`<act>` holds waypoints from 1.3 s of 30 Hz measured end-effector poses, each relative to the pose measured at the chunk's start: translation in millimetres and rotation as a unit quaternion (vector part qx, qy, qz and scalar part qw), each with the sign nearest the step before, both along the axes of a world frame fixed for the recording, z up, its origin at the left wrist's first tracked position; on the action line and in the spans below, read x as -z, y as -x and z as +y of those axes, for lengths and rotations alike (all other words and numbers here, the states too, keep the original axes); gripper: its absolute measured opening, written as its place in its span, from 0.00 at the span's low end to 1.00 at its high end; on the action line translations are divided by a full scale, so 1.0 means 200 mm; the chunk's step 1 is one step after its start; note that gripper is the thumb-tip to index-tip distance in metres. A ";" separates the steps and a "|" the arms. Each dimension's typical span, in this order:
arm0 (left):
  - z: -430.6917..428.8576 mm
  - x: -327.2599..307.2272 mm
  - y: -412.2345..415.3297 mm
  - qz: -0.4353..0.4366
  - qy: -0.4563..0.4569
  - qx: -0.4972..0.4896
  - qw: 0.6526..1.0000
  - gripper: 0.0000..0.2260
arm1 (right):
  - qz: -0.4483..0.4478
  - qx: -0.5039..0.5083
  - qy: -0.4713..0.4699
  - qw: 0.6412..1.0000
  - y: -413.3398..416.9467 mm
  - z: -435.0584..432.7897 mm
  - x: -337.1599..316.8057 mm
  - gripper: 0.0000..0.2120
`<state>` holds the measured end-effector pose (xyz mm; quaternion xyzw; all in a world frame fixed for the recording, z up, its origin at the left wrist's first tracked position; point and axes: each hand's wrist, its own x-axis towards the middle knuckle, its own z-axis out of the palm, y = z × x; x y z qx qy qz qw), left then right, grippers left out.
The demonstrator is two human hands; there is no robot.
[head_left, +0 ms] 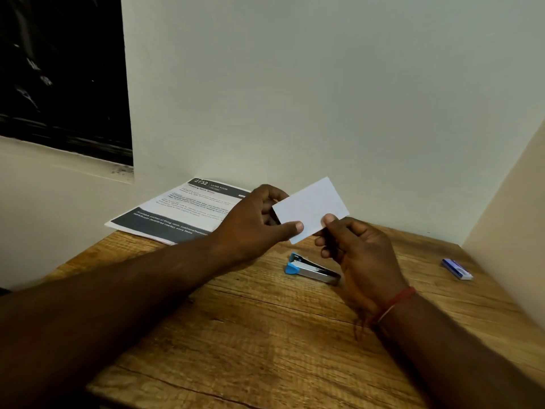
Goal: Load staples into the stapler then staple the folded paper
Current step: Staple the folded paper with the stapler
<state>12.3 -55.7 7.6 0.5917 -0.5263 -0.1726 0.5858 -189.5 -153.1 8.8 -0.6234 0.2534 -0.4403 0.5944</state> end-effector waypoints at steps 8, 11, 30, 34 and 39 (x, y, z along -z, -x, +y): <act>0.05 -0.01 0.05 -0.226 0.061 -0.076 0.969 0.25 | 0.032 0.013 0.059 0.998 0.00 0.04 -0.01 0.13; 0.05 0.00 0.08 -0.251 0.048 -0.093 0.962 0.25 | 0.052 0.016 0.101 0.993 0.00 0.04 -0.01 0.13; 0.02 -0.01 0.06 -0.035 0.005 -0.005 0.999 0.12 | 0.032 -0.040 0.080 0.995 0.02 0.03 0.00 0.12; 0.01 -0.01 0.06 -0.042 0.005 -0.014 0.999 0.12 | 0.034 -0.033 0.114 0.992 0.01 0.03 0.00 0.08; 0.01 0.00 0.07 -0.058 0.023 -0.011 0.998 0.19 | 0.058 -0.013 0.160 0.985 0.01 0.04 0.00 0.08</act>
